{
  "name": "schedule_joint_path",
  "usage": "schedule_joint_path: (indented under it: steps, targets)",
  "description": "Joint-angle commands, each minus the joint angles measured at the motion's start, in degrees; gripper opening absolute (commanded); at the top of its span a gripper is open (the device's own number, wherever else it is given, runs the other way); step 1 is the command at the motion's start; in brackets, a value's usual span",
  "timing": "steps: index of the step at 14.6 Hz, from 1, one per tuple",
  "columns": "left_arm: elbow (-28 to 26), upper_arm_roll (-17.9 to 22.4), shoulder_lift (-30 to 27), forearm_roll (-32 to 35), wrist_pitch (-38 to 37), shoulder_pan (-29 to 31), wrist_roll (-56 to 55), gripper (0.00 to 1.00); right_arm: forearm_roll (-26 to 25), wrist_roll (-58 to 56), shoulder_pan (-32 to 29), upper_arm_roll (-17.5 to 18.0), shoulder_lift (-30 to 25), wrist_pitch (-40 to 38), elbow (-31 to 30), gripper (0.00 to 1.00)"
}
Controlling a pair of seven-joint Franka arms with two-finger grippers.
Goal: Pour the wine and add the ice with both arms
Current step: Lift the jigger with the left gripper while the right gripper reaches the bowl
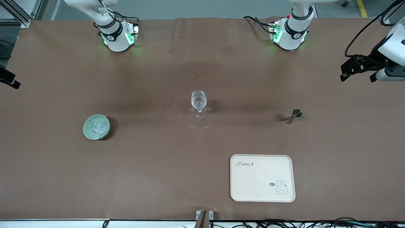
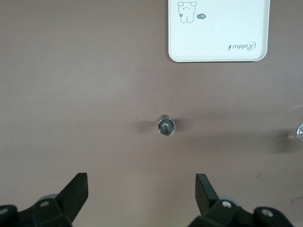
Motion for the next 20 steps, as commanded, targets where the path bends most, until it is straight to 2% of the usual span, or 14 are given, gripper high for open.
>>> schedule_joint_path:
  steps: [1, 5, 9, 15, 18, 20]
  targets:
    - [1.71, -0.04, 0.81, 0.24, -1.35, -0.05, -0.53, 1.00, 0.97, -0.51, -0.40, 0.11, -0.73, 0.34, -0.82, 1.00]
    - [4.43, 0.49, 3.70, 0.24, -1.53, 0.48, 0.52, 1.00, 0.97, -0.33, -0.14, 0.20, -0.73, 0.43, -0.47, 1.00]
    - [4.35, 0.58, 8.80, -0.64, -1.44, 3.64, 1.50, 1.00, 0.79, -0.15, -0.49, 0.20, -0.64, 0.52, -0.38, 1.00]
    - [3.73, 0.49, 19.60, -4.41, -1.09, 9.08, -18.35, 1.00, 0.97, -0.06, -0.05, 0.38, -0.72, -0.44, -0.90, 1.00]
    - [3.73, 0.58, 26.54, -13.97, 1.10, 12.15, -21.44, 1.00, 3.33, -0.50, -0.14, 0.38, -0.38, 2.79, -3.80, 1.00]
    - [3.64, 0.57, 31.64, -20.21, 2.16, 14.71, -22.24, 1.00, 3.52, -0.59, 0.03, 0.46, 0.41, 6.82, -8.00, 1.00]
